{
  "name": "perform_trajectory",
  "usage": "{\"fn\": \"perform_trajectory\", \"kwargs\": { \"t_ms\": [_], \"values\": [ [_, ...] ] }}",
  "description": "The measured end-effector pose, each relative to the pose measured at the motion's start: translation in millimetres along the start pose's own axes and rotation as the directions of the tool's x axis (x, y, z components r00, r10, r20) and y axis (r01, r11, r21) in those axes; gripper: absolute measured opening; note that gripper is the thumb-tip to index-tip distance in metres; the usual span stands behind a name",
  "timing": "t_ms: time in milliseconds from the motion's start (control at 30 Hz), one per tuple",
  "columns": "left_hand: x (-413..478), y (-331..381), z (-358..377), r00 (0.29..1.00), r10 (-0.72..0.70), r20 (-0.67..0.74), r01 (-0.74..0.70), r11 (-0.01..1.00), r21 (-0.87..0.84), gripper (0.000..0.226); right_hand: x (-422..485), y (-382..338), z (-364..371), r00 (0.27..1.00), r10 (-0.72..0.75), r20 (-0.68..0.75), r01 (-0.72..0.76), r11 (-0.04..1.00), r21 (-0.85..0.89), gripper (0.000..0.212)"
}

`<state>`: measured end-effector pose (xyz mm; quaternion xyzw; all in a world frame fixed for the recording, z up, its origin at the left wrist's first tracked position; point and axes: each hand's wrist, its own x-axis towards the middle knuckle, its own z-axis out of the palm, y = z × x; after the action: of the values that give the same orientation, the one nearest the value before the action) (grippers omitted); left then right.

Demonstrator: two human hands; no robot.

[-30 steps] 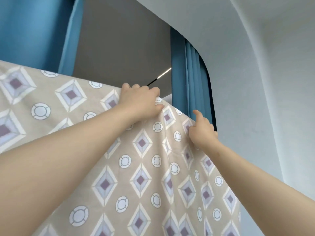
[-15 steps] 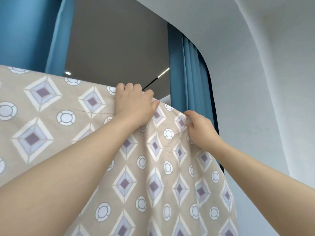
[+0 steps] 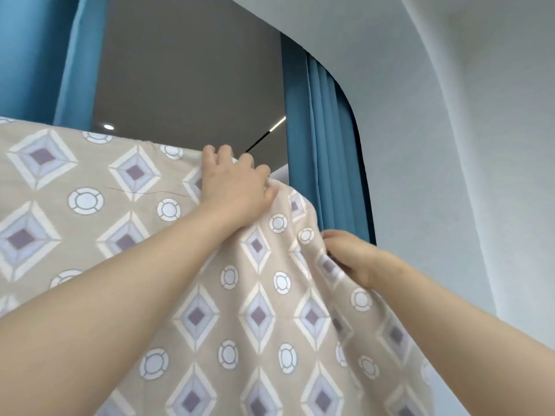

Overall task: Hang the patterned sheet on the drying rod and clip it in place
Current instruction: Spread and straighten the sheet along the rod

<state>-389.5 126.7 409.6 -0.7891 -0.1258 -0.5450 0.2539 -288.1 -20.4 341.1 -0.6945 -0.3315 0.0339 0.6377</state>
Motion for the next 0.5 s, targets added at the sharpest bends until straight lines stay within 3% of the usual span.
{"fn": "perform_trajectory", "kwargs": {
  "t_ms": [100, 333, 433, 500],
  "values": [
    [2.2, 8.9, 6.2, 0.998, 0.067, 0.019, -0.067, 0.998, -0.007, 0.036, 1.2, 8.6, 15.4, 0.988, 0.016, 0.152, -0.021, 0.999, 0.026, 0.031],
    [4.0, 15.7, 17.3, 0.991, 0.108, -0.072, -0.109, 0.994, -0.001, 0.019, -10.4, 13.3, 20.3, 0.942, 0.009, 0.336, -0.043, 0.995, 0.094, 0.018],
    [3.8, 15.8, 17.5, 0.988, 0.116, -0.097, -0.117, 0.993, -0.003, 0.019, -10.3, 16.8, 15.7, 0.957, 0.041, 0.286, -0.041, 0.999, -0.008, 0.012],
    [3.8, 16.3, 15.7, 0.988, 0.120, -0.093, -0.122, 0.993, -0.011, 0.020, -7.5, 15.4, 6.9, 0.993, 0.036, 0.115, -0.025, 0.995, -0.096, 0.020]
  ]
}}
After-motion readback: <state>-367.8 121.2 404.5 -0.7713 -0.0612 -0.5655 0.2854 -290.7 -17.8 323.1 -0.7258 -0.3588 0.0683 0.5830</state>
